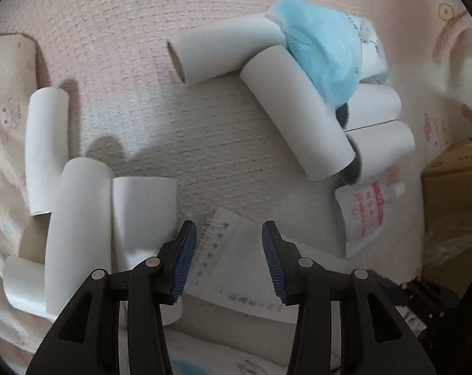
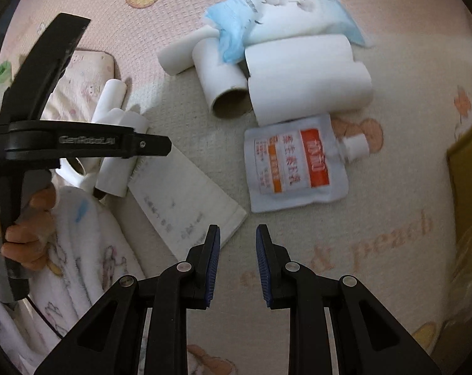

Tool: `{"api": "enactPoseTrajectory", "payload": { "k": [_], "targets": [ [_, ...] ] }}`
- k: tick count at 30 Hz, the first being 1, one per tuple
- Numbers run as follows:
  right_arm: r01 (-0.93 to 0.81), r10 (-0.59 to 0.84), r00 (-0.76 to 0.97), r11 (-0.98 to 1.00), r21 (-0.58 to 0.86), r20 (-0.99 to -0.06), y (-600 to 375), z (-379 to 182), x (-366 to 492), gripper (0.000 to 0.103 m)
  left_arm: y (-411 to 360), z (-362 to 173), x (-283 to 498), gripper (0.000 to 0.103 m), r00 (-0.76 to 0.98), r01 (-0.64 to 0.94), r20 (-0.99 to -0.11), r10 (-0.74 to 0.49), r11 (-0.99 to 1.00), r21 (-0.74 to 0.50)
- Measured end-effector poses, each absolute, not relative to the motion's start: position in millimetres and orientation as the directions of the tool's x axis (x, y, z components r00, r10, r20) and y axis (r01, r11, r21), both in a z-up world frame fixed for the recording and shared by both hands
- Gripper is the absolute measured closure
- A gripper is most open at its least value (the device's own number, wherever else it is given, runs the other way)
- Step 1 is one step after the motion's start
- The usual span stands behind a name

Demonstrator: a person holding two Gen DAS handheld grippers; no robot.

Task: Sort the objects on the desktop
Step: 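Move both grippers to the edge of the white spiral notepad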

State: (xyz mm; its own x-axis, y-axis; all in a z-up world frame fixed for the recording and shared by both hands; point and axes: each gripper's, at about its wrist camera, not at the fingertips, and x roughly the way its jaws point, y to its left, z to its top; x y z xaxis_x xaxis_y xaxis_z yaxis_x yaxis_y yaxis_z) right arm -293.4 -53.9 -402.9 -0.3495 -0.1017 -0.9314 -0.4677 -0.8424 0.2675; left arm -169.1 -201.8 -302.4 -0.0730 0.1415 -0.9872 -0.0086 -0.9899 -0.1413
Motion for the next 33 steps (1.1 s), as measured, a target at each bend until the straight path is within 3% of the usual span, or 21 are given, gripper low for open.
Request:
{"api": "enactPoseTrajectory", "payload": {
  "k": [13, 19, 28, 33],
  "targets": [
    [-0.551, -0.187, -0.382, -0.74, 0.386, -0.905, -62.4, -430.2, -283.2, 0.083, -209.8, -323.0, -158.1, 0.047, 0.037, 0.056, -0.976, 0.215, -0.976, -0.213],
    [-0.554, -0.206, -0.4, -0.722, 0.415, -0.893, -48.9, -430.7, -276.3, 0.083, -189.5, -321.3, -148.1, 0.047, 0.036, -0.025, -0.983, 0.181, -0.983, -0.182],
    [-0.614, -0.198, -0.425, -0.654, 0.442, -0.883, -23.7, -427.8, -240.4, 0.083, -155.8, -319.4, -124.1, 0.047, 0.035, -0.12, -0.972, 0.232, -0.965, -0.235],
    [-0.624, -0.149, -0.399, -0.679, 0.387, -0.905, -14.0, -421.7, -227.2, 0.083, -135.2, -304.0, -113.7, 0.047, -0.029, -0.213, -0.962, 0.272, -0.942, -0.26]
  ]
}}
